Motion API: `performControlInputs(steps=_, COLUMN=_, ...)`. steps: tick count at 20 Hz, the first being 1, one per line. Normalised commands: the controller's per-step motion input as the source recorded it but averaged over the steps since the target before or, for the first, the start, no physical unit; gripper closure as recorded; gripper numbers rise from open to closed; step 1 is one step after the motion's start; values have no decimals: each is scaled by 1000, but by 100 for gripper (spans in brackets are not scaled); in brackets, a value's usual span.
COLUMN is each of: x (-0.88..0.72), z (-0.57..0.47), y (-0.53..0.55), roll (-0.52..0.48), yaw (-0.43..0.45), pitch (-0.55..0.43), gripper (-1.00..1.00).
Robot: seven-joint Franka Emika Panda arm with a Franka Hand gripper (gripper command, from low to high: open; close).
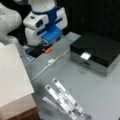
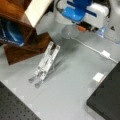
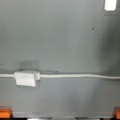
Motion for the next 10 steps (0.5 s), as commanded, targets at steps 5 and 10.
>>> performControlInputs(steps=5, x=8, z=85, y=-25, roll=47, yaw=184, pitch=222, gripper=-100)
performControlInputs(steps=10, x=97, z=284, y=-92, roll=69, yaw=157, pitch=234, gripper=-100)
